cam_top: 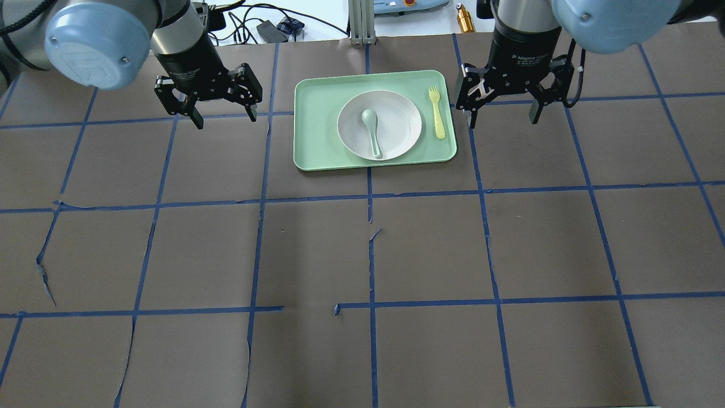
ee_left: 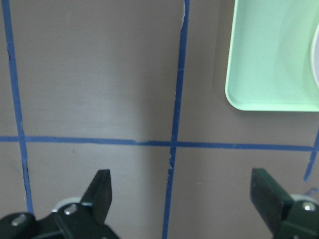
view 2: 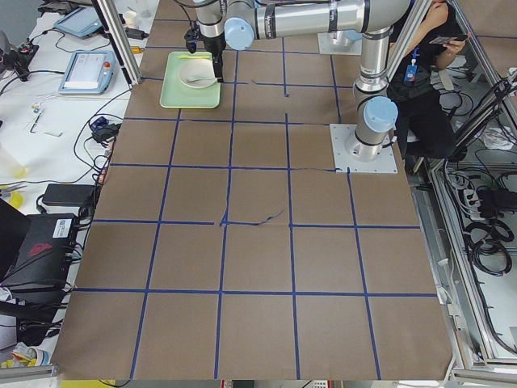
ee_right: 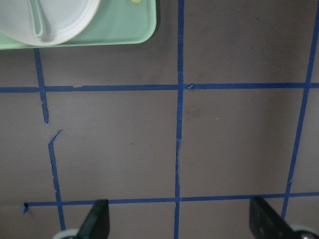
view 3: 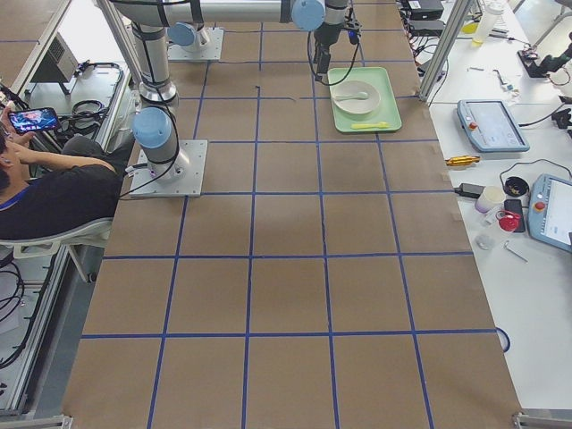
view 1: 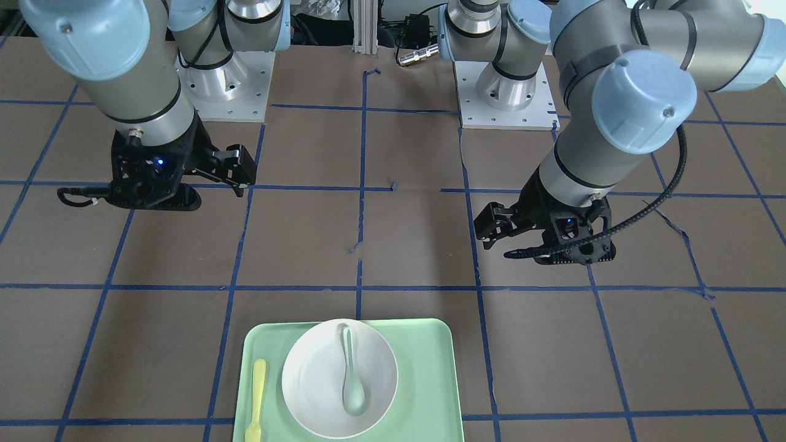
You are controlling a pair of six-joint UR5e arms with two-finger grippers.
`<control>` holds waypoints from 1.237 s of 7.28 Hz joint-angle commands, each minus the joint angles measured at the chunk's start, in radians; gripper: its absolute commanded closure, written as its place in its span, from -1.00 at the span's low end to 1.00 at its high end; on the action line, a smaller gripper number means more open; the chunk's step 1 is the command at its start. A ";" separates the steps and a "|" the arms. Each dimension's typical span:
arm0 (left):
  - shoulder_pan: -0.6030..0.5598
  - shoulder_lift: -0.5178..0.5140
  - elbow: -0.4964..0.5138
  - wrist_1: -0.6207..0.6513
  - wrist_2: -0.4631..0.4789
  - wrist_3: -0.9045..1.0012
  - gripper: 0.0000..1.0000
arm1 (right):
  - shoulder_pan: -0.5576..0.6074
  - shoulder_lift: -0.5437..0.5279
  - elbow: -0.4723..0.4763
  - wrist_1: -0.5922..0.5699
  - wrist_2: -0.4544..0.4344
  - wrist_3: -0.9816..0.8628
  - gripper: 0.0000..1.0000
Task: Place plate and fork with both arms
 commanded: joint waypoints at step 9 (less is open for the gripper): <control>-0.033 0.137 -0.041 -0.179 0.070 -0.093 -1.00 | 0.035 -0.024 0.001 -0.026 0.005 0.033 -1.00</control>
